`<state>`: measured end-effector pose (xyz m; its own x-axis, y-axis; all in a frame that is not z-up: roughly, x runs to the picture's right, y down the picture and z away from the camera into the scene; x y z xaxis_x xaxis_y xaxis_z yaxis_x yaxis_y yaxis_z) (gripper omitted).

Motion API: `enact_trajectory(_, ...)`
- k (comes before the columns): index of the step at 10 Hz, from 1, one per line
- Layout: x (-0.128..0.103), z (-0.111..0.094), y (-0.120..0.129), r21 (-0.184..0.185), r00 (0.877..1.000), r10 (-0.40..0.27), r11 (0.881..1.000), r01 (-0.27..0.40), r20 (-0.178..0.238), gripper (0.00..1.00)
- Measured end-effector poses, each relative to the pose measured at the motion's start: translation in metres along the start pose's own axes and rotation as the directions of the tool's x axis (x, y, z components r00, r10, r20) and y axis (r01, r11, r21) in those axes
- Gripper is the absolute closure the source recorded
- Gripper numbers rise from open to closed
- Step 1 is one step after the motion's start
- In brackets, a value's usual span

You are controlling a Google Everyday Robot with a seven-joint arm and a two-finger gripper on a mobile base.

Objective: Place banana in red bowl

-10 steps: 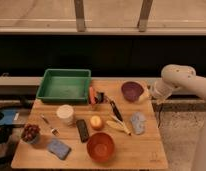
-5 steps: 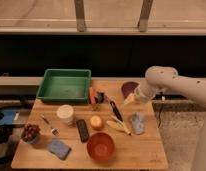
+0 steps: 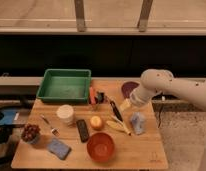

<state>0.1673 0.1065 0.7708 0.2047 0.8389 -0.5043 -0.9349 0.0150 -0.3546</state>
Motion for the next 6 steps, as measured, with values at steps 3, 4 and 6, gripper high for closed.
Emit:
enact_trajectory(3, 0.002, 0.008, 0.002, 0.019, 0.999, -0.016, 1.0, 0.017, -0.035, 0.32)
enact_trajectory(4, 0.003, 0.022, 0.011, 0.036, 0.997, -0.038, 0.999, 0.04, -0.072, 0.32)
enact_trajectory(6, -0.001, 0.051, 0.032, 0.056, 0.99, -0.067, 0.996, 0.074, -0.122, 0.32)
